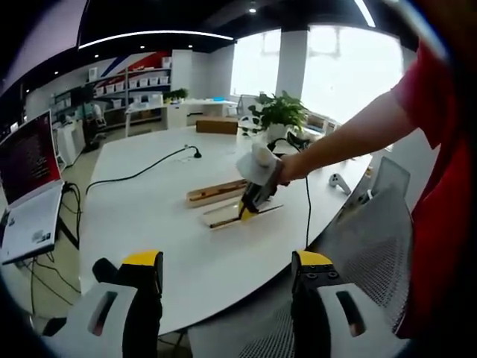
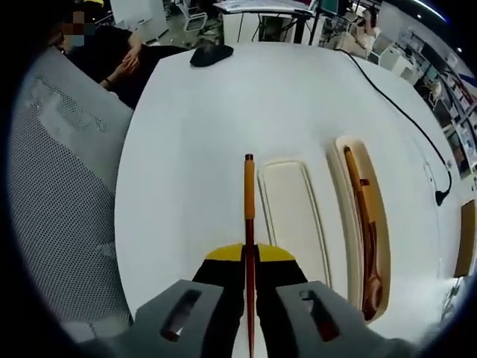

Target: Arrange the utensils inside the cutlery case until each visible utensil rests in its matching compartment.

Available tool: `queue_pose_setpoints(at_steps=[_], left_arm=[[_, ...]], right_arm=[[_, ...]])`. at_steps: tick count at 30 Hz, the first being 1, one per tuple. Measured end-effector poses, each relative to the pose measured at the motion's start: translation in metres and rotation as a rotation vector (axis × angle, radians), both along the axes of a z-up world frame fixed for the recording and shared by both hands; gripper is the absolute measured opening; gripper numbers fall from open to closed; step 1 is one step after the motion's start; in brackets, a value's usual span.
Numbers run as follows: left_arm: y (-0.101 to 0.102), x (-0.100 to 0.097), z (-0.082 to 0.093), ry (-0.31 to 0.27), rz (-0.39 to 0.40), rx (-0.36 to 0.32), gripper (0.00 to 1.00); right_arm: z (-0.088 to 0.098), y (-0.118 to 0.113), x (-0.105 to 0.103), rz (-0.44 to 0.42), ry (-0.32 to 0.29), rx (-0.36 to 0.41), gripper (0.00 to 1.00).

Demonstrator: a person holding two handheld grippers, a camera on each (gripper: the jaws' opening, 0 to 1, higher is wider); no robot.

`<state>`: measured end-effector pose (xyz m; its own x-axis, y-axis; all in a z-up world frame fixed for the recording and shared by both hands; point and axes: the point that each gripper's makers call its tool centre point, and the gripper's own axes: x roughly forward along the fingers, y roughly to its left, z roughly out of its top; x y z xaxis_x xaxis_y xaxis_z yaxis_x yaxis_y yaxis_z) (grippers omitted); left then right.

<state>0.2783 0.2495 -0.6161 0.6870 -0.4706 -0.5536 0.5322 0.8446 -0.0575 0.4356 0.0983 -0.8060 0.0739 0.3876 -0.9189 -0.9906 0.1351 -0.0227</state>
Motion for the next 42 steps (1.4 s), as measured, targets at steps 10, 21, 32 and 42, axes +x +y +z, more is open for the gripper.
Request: queue_pose_setpoints(at_steps=[10, 21, 32, 42], left_arm=[[-0.001, 0.001, 0.0, -0.001, -0.001, -0.003, 0.71], [0.0, 0.002, 0.0, 0.001, -0.001, -0.001, 0.71], [-0.002, 0.003, 0.0, 0.003, -0.007, -0.004, 0.72], [-0.01, 0.005, 0.003, -0.003, -0.019, -0.032, 0.75]], right_arm=[[0.005, -0.001, 0.008, -0.001, -0.004, -0.002, 0.0], [0.012, -0.004, 0.017, -0.002, -0.007, 0.0, 0.0], [0.026, -0.009, 0.036, -0.014, -0.026, 0.003, 0.0], [0.039, -0.009, 0.051, -0.001, -0.047, 0.003, 0.0]])
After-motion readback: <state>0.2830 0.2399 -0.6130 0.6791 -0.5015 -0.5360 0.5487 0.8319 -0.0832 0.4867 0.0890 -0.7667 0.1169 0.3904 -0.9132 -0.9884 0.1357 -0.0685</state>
